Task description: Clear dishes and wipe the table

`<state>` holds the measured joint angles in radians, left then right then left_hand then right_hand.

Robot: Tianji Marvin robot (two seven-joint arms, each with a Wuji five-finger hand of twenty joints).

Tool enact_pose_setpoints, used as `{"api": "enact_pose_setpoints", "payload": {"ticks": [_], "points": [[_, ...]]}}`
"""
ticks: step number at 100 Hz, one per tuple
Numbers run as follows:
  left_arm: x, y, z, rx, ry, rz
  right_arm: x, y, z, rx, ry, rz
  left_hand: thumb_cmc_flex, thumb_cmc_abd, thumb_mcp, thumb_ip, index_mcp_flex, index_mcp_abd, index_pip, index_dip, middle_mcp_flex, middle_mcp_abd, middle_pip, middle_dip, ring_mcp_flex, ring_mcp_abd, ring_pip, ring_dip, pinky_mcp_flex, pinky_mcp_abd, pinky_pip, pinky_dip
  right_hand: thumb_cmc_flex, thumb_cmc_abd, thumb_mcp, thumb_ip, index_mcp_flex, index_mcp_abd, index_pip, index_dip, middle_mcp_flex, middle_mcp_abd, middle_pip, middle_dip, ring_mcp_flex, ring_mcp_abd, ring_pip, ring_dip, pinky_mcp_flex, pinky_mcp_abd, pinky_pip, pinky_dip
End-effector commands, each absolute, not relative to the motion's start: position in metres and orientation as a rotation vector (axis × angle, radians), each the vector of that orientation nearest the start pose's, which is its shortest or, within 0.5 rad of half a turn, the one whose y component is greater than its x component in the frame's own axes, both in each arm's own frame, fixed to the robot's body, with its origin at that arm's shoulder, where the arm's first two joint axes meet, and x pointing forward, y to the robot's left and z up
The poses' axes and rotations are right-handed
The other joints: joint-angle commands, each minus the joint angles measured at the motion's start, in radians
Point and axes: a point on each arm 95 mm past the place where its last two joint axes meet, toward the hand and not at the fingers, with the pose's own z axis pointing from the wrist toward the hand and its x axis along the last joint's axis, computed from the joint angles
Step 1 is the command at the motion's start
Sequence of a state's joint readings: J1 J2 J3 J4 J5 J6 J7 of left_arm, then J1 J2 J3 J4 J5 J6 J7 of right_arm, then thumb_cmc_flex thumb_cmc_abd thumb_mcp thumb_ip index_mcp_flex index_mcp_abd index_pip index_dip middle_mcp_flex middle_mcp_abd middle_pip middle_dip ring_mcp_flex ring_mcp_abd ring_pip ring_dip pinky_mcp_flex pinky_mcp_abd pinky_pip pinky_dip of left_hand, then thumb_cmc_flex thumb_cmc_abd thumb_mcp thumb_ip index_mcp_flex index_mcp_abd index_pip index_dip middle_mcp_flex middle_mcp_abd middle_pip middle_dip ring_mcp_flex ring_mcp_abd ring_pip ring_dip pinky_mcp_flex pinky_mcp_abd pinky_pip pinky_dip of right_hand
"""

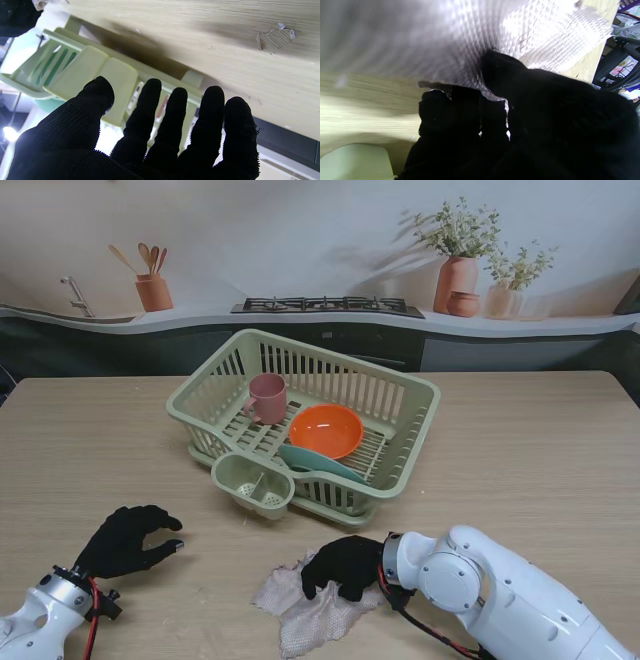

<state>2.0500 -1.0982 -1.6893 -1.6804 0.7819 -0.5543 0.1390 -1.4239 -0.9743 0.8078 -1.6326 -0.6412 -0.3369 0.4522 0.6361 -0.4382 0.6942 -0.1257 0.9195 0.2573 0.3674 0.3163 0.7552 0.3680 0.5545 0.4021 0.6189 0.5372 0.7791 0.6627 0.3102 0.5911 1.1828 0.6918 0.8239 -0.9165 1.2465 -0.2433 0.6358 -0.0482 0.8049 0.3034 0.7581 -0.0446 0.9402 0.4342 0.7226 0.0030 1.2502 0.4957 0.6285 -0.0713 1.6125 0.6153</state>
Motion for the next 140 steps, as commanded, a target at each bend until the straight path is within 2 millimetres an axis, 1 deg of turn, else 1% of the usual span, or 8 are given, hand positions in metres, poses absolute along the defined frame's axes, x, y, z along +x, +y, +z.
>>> {"api": "enact_pose_setpoints", "payload": {"ticks": [1,6,11,22,68,83,102,140], "points": [[0.276,0.118,-0.352,-1.364,1.378,-1.782,0.314,0.096,-0.389,1.195,2.536,1.571,0.026,0.035,-0.018,0.033,0.023,0.005,-0.011,0.006,-0.008,0.021,-0.001,-0.006,-0.003,0.025,0.009,0.001,-0.010,-0.003,0.010,-0.006,0.053,-0.047,0.044,-0.036,0.105,0.027,-0.009,-0.008,0.103,0.155,-0.051,-0.042,0.061,0.110,0.052,-0.020,0.066,-0.091,0.060,0.053],[0.276,0.118,-0.352,-1.362,1.377,-1.782,0.314,0.092,-0.389,1.183,2.523,1.576,0.026,0.037,-0.019,0.033,0.023,0.004,-0.010,0.007,-0.009,0.021,-0.001,-0.006,-0.004,0.026,0.008,0.000,-0.010,-0.003,0.011,-0.006,0.051,-0.041,0.038,-0.036,0.183,0.029,-0.009,-0.015,0.147,0.155,-0.065,-0.042,0.085,0.120,0.053,-0.027,0.082,-0.080,0.062,0.064],[0.276,0.118,-0.352,-1.359,1.376,-1.784,0.314,0.088,-0.388,1.171,2.507,1.580,0.026,0.038,-0.021,0.033,0.022,0.006,-0.010,0.007,-0.007,0.019,-0.001,-0.006,-0.004,0.026,0.008,0.001,-0.010,-0.003,0.011,-0.006,0.048,-0.032,0.027,-0.032,0.237,0.022,0.069,-0.175,0.194,0.155,-0.093,-0.018,0.107,0.134,0.052,-0.024,0.100,-0.061,0.060,0.078],[0.276,0.119,-0.351,-1.352,1.372,-1.789,0.312,0.074,-0.388,1.154,2.486,1.566,0.028,0.040,-0.024,0.033,0.022,0.005,-0.010,0.007,-0.009,0.020,-0.001,-0.006,-0.005,0.026,0.008,0.001,-0.011,-0.003,0.011,-0.006,0.034,-0.001,0.003,-0.026,0.291,0.008,0.202,-0.268,0.270,0.152,-0.110,-0.003,0.153,0.142,0.034,0.007,0.126,-0.027,0.070,0.089],[0.274,0.123,-0.350,-1.319,1.362,-1.797,0.307,-0.040,-0.388,1.184,2.281,1.337,0.030,0.045,-0.033,0.035,0.022,0.004,-0.007,0.008,-0.007,0.019,-0.001,-0.006,-0.005,0.025,0.009,0.002,-0.014,-0.003,0.013,-0.004,0.028,0.025,0.011,-0.021,0.363,0.018,0.302,-0.241,0.314,0.189,-0.116,0.029,0.195,0.163,0.017,0.053,0.138,0.054,0.080,0.112],[0.274,0.124,-0.350,-1.319,1.365,-1.793,0.305,-0.062,-0.388,1.161,2.263,1.289,0.030,0.046,-0.036,0.035,0.021,0.004,-0.005,0.008,-0.008,0.019,-0.001,-0.006,-0.006,0.026,0.009,0.002,-0.015,-0.003,0.013,-0.004,0.025,0.035,0.014,-0.021,0.365,0.018,0.306,-0.230,0.306,0.198,-0.110,0.042,0.196,0.161,0.018,0.060,0.138,0.063,0.080,0.116],[0.273,0.124,-0.350,-1.318,1.367,-1.795,0.302,-0.052,-0.388,1.180,2.260,1.333,0.030,0.047,-0.038,0.035,0.020,0.004,-0.003,0.009,-0.008,0.019,-0.002,-0.006,-0.006,0.025,0.008,0.002,-0.015,-0.004,0.012,-0.004,0.021,0.051,0.011,-0.021,0.355,0.026,0.308,-0.211,0.293,0.210,-0.104,0.057,0.196,0.160,0.022,0.073,0.138,0.077,0.082,0.122],[0.273,0.123,-0.352,-1.320,1.362,-1.797,0.294,0.017,-0.382,1.242,2.269,1.508,0.031,0.048,-0.039,0.036,0.019,0.003,0.001,0.008,-0.007,0.019,-0.002,-0.007,-0.006,0.025,0.009,0.002,-0.016,-0.004,0.013,-0.003,-0.009,0.050,-0.027,-0.009,0.320,0.070,0.314,-0.188,0.288,0.246,-0.062,0.044,0.228,0.142,0.063,0.086,0.175,0.103,0.109,0.131]]}}
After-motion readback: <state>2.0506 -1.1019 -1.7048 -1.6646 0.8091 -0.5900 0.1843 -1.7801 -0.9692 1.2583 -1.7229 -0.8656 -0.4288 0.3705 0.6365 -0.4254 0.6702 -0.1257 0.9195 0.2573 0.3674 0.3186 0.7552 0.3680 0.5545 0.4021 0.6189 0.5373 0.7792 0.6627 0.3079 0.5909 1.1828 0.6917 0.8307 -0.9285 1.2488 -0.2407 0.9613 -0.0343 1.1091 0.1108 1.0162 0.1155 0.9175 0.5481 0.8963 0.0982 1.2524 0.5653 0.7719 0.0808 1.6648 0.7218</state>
